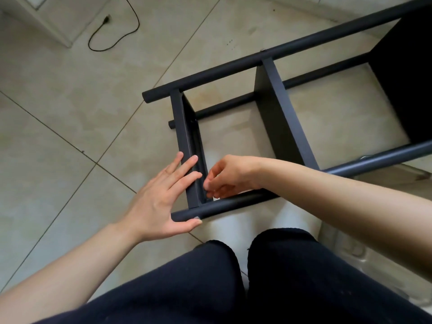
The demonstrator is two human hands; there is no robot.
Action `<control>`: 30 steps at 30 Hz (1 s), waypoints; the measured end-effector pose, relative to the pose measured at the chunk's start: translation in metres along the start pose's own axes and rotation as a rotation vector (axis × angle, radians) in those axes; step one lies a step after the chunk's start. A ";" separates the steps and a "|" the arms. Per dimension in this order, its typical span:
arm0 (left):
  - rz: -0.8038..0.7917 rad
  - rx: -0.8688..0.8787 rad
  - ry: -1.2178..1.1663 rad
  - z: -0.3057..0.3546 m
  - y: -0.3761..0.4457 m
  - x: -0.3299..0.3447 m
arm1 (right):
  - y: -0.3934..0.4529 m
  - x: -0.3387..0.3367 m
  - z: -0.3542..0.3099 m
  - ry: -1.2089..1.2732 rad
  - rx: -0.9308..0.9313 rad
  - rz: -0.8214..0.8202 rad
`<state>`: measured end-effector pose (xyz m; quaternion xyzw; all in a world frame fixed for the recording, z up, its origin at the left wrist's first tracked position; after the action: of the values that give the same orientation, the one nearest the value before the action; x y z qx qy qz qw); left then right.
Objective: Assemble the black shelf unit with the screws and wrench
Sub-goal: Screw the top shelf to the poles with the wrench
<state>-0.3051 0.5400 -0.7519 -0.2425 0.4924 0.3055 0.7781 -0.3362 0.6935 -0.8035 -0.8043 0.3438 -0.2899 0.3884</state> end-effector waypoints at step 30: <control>0.039 0.051 -0.018 0.002 0.002 0.002 | 0.028 0.020 0.006 -0.096 0.162 -0.212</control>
<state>-0.3043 0.5433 -0.7531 -0.2099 0.4977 0.3103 0.7823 -0.3288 0.6673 -0.8255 -0.8152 0.2135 -0.3171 0.4351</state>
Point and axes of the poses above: each hand's wrist, its own y-axis towards the middle knuckle, its own x-axis out of the palm, z = x × y, the point moved 6 cm from there along y, towards the middle knuckle, and after that the axes turned 5 degrees about x, right-handed, at the moved point
